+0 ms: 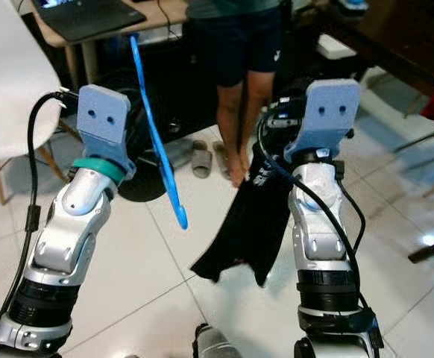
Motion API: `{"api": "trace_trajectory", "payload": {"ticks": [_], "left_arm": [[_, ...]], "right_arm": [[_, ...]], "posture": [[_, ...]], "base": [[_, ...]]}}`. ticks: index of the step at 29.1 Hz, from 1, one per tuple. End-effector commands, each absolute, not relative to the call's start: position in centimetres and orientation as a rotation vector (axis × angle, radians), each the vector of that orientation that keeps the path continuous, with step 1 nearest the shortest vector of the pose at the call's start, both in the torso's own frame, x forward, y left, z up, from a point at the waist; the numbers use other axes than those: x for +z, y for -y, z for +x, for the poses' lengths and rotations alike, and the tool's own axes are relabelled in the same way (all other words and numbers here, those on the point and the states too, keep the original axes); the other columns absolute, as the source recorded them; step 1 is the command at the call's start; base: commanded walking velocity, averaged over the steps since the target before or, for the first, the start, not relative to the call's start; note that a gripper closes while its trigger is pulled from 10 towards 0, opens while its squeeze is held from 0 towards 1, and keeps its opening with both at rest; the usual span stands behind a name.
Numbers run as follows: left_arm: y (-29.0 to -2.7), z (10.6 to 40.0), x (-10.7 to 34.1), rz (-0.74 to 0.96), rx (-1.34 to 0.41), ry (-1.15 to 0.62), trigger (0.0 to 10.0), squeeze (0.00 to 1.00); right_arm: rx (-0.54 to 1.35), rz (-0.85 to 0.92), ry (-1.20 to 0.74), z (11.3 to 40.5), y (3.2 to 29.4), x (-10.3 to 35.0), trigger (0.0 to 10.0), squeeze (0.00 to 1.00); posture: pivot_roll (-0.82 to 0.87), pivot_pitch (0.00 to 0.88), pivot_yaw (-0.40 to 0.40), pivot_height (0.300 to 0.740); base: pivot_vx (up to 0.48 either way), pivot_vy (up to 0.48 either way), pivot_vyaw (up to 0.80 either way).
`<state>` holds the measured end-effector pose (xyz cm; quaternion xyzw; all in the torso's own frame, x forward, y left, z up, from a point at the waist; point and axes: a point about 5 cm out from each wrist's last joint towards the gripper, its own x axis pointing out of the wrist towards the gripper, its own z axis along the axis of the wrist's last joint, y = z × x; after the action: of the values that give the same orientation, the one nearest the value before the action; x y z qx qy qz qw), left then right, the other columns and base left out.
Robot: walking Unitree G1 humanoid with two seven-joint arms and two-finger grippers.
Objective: Hang hanger
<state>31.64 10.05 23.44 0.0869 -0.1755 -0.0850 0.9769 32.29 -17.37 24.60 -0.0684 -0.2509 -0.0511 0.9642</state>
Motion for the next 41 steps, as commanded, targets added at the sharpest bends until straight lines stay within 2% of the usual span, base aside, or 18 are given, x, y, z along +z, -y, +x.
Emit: {"api": "trace_trajectory", "payload": {"ticks": [1, 41], "left_arm": [[-10.0, 31.71, 23.04, 0.176, -0.169, 0.337, 10.0, 0.0], [-10.33, 31.98, 22.75, 0.18, -0.137, 0.324, 10.0, 0.0]], "right_arm": [[-0.111, -0.138, 0.512, 32.16, 17.53, 24.57, 10.0, 0.0], [-0.109, -0.13, 0.492, 32.25, 17.43, 24.07, 10.0, 0.0]], "posture": [[-0.12, 0.046, 0.033, 0.74], [-0.12, 0.051, 0.034, 0.74]], "base": [[0.0, 0.0, -0.8], [0.0, 0.0, -0.8]]}}
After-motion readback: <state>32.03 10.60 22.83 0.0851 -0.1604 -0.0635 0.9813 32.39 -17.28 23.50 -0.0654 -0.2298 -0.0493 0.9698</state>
